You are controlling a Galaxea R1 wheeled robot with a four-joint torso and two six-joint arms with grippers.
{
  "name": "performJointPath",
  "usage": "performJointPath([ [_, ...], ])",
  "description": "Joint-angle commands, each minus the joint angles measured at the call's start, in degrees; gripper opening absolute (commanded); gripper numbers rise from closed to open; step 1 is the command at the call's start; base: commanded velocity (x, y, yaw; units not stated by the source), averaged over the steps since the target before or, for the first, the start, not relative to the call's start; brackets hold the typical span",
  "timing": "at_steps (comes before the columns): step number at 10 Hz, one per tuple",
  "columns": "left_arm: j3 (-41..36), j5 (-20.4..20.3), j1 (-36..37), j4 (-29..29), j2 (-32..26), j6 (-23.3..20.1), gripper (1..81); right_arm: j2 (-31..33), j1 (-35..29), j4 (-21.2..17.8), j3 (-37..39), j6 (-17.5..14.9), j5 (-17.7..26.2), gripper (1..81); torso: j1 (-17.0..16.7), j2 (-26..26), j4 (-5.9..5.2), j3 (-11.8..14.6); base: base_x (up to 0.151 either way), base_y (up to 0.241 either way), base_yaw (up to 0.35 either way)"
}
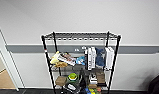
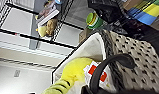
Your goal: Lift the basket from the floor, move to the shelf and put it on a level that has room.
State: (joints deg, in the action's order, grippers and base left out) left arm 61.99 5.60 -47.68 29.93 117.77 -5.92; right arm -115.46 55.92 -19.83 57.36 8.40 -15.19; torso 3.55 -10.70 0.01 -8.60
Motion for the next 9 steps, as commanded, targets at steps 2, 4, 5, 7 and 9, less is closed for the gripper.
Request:
performJointPath([
  [2, -4.0, 1.9, 7.1, -0.5, -2.2, -0.7, 1.0, 2.1, -5.6, 2.5, -3.4, -0.3, 0.2, 1.0, 0.0, 0.0, 0.0, 0.0, 0.117, 0.0, 0.0],
  [4, -4.1, 1.9, 7.1, -0.5, -2.2, -0.8, 1.0, 2.1, -5.3, 2.7, -3.4, -0.3, 0.2, 1.0, 0.0, 0.0, 0.0, 0.0, 0.117, 0.0, 0.0],
  [5, -4.1, 1.9, 7.1, -0.6, -2.2, -0.8, 1.0, 2.2, -5.3, 2.8, -3.4, -0.3, 0.2, 1.0, 0.0, 0.0, 0.0, 0.0, 0.117, 0.0, 0.0],
  [7, -4.1, 2.0, 7.1, -0.5, -2.2, -0.8, 1.0, 2.2, -5.3, 2.8, -3.4, -0.3, 0.2, 1.0, 0.0, 0.0, 0.0, 0.0, 0.117, 0.0, 0.0],
  [9, -4.1, 2.0, 7.1, -0.6, -2.1, -0.8, 1.0, 2.3, -5.3, 2.8, -3.3, -0.3, 0.2, 1.0, 0.0, 0.0, 0.0, 0.0, 0.117, 0.0, 0.0],
])
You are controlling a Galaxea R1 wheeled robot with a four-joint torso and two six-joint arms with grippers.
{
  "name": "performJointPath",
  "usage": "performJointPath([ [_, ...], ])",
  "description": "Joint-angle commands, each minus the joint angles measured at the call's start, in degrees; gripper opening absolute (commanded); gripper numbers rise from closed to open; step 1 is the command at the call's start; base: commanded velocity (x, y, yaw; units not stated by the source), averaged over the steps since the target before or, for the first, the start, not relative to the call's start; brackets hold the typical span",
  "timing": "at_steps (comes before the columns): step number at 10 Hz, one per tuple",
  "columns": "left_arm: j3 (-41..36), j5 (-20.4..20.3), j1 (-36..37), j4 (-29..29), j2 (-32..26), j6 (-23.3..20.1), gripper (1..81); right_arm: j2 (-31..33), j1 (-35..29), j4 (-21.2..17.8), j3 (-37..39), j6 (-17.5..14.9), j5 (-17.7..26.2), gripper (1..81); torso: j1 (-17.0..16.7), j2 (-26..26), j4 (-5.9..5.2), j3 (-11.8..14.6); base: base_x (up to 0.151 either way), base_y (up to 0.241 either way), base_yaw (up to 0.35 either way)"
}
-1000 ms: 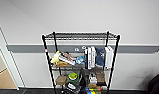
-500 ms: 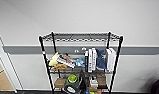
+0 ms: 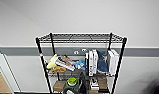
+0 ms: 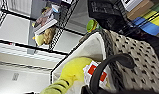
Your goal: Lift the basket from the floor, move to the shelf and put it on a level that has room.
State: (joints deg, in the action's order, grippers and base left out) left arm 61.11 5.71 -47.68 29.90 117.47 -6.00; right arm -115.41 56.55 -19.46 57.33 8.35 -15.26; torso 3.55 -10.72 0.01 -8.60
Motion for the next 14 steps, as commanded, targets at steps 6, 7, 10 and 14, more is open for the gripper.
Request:
performJointPath([
  [6, -3.2, 1.9, 7.1, -0.5, -1.9, -0.8, 1.0, 2.3, -5.9, 2.4, -3.5, -0.3, 0.2, 1.0, 0.0, 0.0, 0.0, 0.0, 0.117, 0.0, 0.0],
  [7, -3.2, 1.9, 7.1, -0.5, -1.9, -0.8, 1.0, 2.3, -6.0, 2.4, -3.5, -0.3, 0.2, 1.0, 0.0, 0.0, 0.0, 0.0, 0.117, 0.0, 0.0],
  [10, -3.3, 1.9, 7.1, -0.5, -1.7, -0.8, 1.0, 2.3, -6.0, 2.4, -3.5, -0.3, 0.2, 1.0, 0.0, 0.0, 0.0, 0.0, 0.117, 0.0, 0.0],
  [14, -3.3, 1.9, 7.1, -0.5, -1.5, -0.8, 1.0, 2.3, -6.0, 2.4, -3.6, -0.3, 0.2, 1.0, 0.0, 0.0, 0.0, 0.0, 0.115, 0.0, 0.0],
])
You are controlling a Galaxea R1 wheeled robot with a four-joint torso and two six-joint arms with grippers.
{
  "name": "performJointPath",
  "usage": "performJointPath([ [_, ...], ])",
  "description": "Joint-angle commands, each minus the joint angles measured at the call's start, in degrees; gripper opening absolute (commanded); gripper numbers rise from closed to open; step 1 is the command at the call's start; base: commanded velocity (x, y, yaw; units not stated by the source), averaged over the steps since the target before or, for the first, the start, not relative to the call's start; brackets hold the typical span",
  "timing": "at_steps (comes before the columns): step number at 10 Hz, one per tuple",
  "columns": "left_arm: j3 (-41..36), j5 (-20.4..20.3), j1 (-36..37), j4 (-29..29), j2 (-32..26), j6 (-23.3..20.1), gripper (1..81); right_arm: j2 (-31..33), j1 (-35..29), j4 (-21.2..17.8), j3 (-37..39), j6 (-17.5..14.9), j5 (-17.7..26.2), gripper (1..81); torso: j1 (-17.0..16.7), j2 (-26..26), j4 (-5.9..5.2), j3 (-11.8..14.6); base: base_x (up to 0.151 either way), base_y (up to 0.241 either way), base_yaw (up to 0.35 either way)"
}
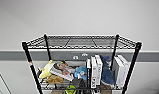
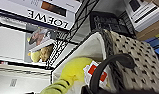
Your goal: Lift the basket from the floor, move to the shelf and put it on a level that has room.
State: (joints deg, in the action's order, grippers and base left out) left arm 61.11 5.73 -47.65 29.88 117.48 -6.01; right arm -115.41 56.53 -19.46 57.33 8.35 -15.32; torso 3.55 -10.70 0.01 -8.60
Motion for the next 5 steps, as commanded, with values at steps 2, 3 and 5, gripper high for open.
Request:
performJointPath([
  [2, -3.5, 2.1, 7.1, -0.4, -1.5, -0.8, 1.0, 2.3, -5.9, 2.6, -4.5, -0.3, 0.3, 1.0, 0.0, 0.0, 0.0, 0.0, 0.043, 0.0, 0.0],
  [3, -4.3, 2.2, 7.1, -0.5, -1.9, -0.8, 1.0, 2.6, -5.9, 2.7, -5.4, -0.3, 0.3, 1.0, 0.1, 0.0, 0.0, 0.0, 0.0, 0.0, 0.0],
  [5, -6.6, 1.6, 7.1, -1.0, -2.9, -0.9, 1.0, 3.8, -6.2, 2.9, -7.6, -0.3, 0.1, 1.0, 0.0, 0.0, 0.0, 0.0, 0.0, 0.0, 0.0],
])
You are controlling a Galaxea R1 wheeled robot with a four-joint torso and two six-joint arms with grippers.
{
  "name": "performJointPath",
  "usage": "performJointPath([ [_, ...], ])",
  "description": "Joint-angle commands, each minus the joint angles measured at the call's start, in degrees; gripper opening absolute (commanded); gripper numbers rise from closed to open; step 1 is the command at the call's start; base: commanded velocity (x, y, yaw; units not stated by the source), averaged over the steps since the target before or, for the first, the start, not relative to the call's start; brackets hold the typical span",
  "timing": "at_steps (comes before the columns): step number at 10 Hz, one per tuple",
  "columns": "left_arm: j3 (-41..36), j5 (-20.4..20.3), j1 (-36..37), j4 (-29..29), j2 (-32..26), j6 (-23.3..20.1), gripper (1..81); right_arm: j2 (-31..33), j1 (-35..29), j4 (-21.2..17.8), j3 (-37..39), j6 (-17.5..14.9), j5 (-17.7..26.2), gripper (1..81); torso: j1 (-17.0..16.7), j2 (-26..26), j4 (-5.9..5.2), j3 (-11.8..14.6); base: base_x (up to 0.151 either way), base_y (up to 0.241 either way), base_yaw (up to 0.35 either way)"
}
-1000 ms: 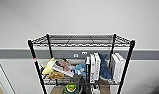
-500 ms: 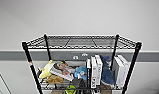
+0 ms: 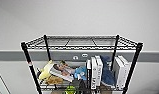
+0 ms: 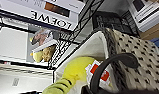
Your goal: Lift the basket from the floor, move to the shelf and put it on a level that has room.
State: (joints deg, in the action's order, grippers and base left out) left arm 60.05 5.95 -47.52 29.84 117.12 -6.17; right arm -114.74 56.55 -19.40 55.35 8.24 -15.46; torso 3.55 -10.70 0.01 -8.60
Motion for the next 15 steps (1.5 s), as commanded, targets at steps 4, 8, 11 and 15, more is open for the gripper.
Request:
performJointPath([
  [4, -9.7, 1.3, 11.5, -0.8, -5.0, -0.2, 1.0, 7.6, -9.7, 3.2, -11.6, 0.2, 0.0, 1.0, 0.0, 0.0, 0.0, 0.0, 0.0, 0.0, 0.0],
  [8, -14.7, 1.3, 16.0, -0.4, -8.4, 0.3, 1.0, 11.0, -14.0, 3.1, -16.4, 0.4, 0.4, 1.0, 0.0, 0.0, 0.0, 0.0, 0.0, 0.0, 0.0],
  [11, -19.0, 1.3, 19.9, -0.1, -10.0, 2.6, 1.0, 13.3, -17.4, 2.3, -20.5, 0.7, 0.5, 1.0, 0.0, 0.0, 0.0, 0.0, 0.0, 0.0, 0.0],
  [15, -23.4, 1.3, 24.4, -0.1, -10.0, 11.0, 1.0, 15.8, -23.0, -0.5, -24.9, 4.7, 2.3, 1.0, 0.0, 0.0, 0.0, 0.0, 0.0, 0.0, 0.0],
])
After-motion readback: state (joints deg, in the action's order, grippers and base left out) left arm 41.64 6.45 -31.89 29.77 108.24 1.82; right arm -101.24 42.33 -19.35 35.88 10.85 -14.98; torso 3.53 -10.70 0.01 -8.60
